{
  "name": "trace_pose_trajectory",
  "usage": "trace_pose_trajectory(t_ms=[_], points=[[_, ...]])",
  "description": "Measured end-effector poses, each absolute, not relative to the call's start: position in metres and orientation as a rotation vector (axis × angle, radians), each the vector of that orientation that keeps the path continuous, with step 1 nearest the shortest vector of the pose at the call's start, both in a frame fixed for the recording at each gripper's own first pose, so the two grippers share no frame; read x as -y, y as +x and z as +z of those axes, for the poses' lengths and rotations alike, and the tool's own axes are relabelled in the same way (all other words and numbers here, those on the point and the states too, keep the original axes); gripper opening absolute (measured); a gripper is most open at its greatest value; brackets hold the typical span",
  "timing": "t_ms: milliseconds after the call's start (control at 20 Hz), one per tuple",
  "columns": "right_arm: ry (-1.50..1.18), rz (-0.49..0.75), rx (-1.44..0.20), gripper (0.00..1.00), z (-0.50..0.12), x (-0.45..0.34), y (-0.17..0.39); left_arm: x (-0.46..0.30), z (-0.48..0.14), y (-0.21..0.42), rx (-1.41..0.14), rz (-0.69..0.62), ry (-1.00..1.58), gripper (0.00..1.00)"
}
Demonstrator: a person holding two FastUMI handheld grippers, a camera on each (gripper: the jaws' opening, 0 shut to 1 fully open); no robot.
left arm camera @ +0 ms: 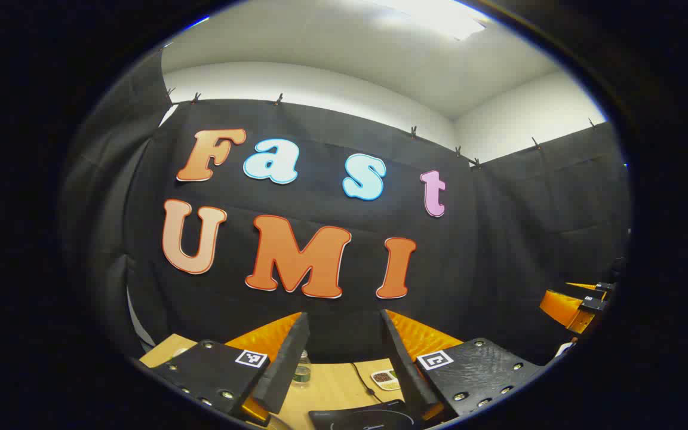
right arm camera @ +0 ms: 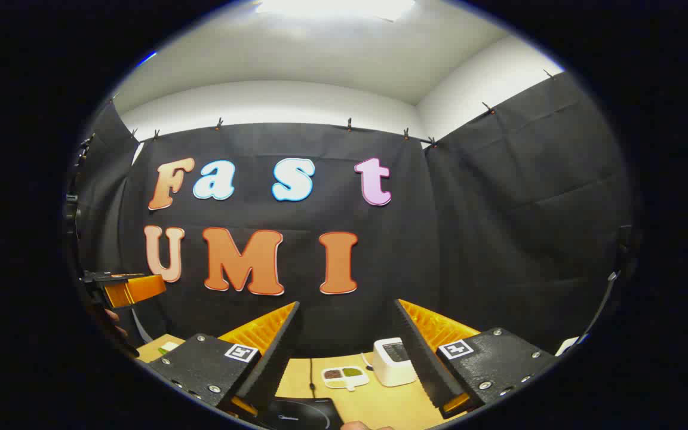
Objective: First push the handle of the pot to place it horizontally, then grasp the pot with both hands and set it on the induction cooktop.
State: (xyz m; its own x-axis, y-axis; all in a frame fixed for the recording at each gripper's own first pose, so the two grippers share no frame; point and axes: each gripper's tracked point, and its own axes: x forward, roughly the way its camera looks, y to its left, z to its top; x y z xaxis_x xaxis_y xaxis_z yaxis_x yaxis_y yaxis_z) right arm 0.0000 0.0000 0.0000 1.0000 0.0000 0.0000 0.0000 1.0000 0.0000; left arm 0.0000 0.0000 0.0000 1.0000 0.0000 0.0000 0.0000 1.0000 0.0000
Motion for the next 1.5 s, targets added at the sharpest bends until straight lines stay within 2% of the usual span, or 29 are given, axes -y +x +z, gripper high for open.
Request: trace_pose_trajectory(t_ms=[150, 300, 500, 700, 1050, 1500], points=[[0.006, 0.048, 0.006, 0.95, 0.005, -0.011, 0.001, -0.021, 0.007, -0.017, -0.001, 0.068, 0.015, 0.74], [0.080, 0.158, -0.020, 0.94, 0.009, -0.034, 0.001, -0.032, 0.010, -0.039, -0.017, 0.169, 0.037, 0.76], [0.067, 0.253, 0.011, 0.94, 0.025, -0.038, 0.003, -0.020, 0.020, -0.054, -0.032, 0.231, 0.032, 0.75], [0.078, 0.335, -0.002, 0.94, 0.037, -0.035, 0.002, -0.007, 0.053, -0.071, 0.037, 0.299, 0.065, 0.74], [0.036, 0.329, 0.073, 0.94, 0.060, -0.005, -0.013, -0.010, 0.069, -0.089, 0.104, 0.370, 0.025, 0.74], [0.076, 0.261, 0.037, 0.94, 0.041, -0.027, -0.004, -0.030, 0.076, -0.071, 0.135, 0.303, 0.087, 0.76]])
